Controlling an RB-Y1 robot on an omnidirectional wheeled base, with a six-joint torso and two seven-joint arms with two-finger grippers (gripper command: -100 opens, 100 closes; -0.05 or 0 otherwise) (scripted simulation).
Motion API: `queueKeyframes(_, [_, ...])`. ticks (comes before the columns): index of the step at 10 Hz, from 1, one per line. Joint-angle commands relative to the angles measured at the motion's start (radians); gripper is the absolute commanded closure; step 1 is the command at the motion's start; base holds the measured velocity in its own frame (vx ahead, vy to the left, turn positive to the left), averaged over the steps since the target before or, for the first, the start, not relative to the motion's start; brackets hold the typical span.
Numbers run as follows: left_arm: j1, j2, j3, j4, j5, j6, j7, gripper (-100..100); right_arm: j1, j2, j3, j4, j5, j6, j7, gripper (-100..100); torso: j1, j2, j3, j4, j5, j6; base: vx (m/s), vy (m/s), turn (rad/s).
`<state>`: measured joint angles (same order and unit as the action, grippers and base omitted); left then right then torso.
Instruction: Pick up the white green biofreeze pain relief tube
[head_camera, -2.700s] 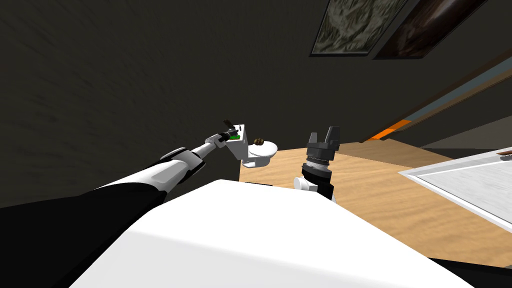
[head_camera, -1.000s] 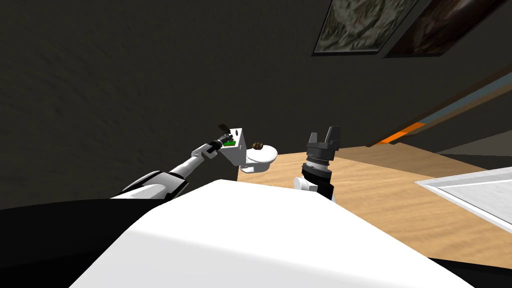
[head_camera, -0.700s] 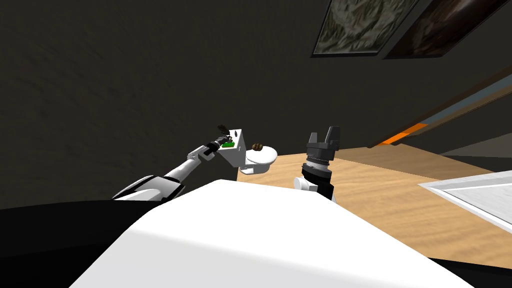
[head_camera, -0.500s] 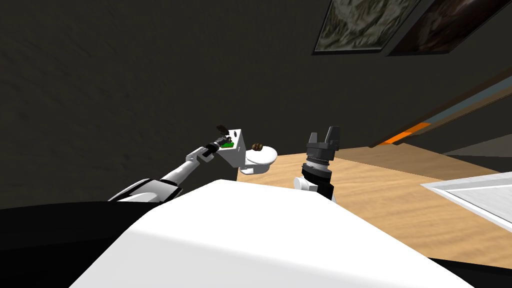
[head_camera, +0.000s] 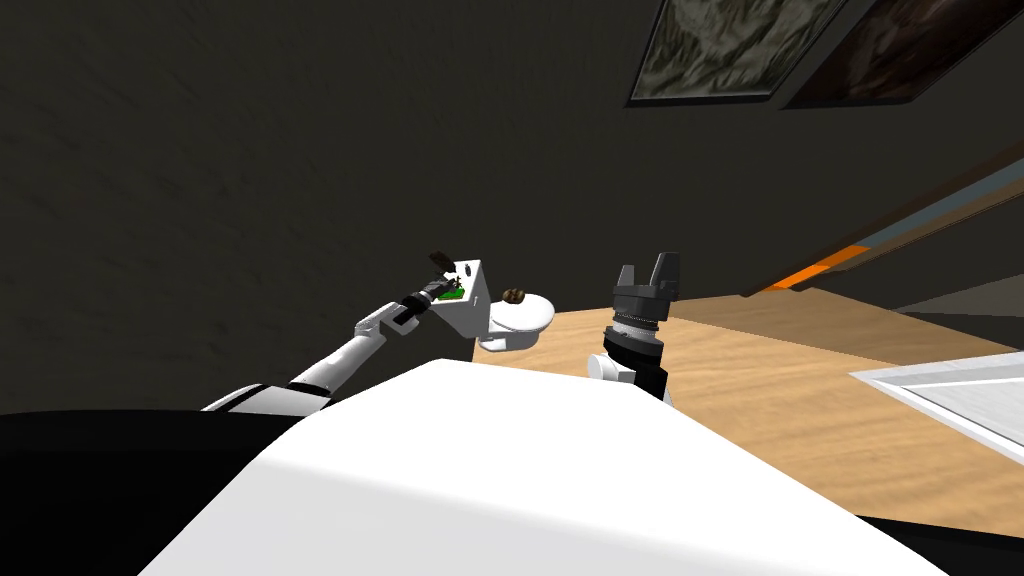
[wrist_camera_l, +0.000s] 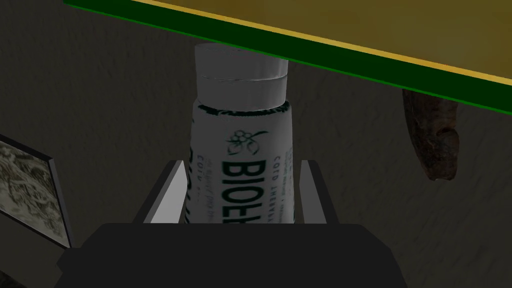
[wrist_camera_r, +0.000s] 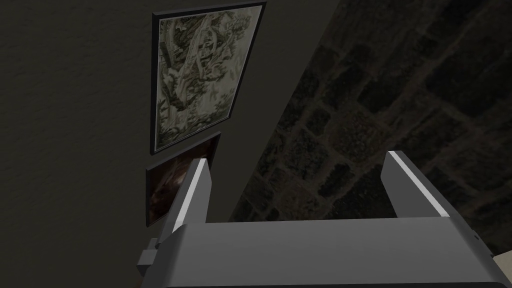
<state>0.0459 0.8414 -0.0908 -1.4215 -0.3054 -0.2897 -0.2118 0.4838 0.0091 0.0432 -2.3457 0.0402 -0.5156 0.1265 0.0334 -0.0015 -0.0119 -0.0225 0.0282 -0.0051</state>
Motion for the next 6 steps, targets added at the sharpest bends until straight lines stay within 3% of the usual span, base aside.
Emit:
queueKeyframes(1, [0.05, 0.018, 0.05, -0.05, -0.029, -0.016, 0.023, 100, 0.0, 0.0, 0.0, 0.0, 0.0, 0.0, 0.0, 0, 0.0, 0.0, 0.0, 0.0, 0.0, 0.0, 0.101, -0.033, 0.026])
queueKeyframes(2, [0.081, 0.018, 0.073, -0.077, -0.029, -0.016, 0.023, 100, 0.0, 0.0, 0.0, 0.0, 0.0, 0.0, 0.0, 0, -0.001, -0.003, -0.001, 0.001, -0.002, 0.0, 0.126, -0.04, 0.03])
queueKeyframes(4, [0.142, 0.018, 0.078, -0.107, -0.029, -0.016, 0.023, 100, 0.0, 0.0, 0.0, 0.0, 0.0, 0.0, 0.0, 0, -0.002, -0.002, 0.0, 0.001, -0.001, 0.001, 0.036, -0.014, -0.006])
queueKeyframes(5, [0.181, 0.036, 0.13, -0.164, -0.058, -0.029, 0.046, 100, 0.0, 0.0, 0.0, 0.0, 0.0, 0.0, 0.0, 0, -0.001, 0.002, 0.001, 0.001, -0.001, 0.0, 0.079, -0.066, 0.024])
queueKeyframes(6, [0.216, 0.036, 0.156, -0.189, -0.058, -0.029, 0.046, 100, 0.0, 0.0, 0.0, 0.0, 0.0, 0.0, 0.0, 0, -0.004, -0.001, 0.001, 0.002, -0.003, 0.0, 0.129, -0.049, 0.037])
